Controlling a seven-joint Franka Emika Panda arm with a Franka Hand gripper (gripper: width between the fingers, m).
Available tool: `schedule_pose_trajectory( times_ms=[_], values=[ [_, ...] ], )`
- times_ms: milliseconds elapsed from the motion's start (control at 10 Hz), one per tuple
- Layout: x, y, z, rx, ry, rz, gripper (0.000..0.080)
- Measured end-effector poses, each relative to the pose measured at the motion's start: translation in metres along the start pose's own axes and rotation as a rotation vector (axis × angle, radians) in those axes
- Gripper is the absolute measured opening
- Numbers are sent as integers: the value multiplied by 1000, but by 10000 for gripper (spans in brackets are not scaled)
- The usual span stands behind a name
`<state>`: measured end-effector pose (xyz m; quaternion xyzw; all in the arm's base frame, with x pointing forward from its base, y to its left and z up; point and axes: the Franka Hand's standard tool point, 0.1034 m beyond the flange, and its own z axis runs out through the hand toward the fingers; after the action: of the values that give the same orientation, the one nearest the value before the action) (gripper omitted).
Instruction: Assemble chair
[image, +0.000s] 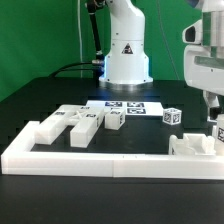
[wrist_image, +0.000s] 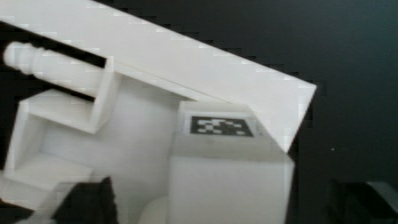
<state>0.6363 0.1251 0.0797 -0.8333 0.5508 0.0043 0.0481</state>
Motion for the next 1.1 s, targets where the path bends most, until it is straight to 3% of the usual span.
schedule_pose_trajectory(
  times_ms=[1100],
  values=[
    [-1, 0, 1, -3, 3, -1056, 649]
  ],
)
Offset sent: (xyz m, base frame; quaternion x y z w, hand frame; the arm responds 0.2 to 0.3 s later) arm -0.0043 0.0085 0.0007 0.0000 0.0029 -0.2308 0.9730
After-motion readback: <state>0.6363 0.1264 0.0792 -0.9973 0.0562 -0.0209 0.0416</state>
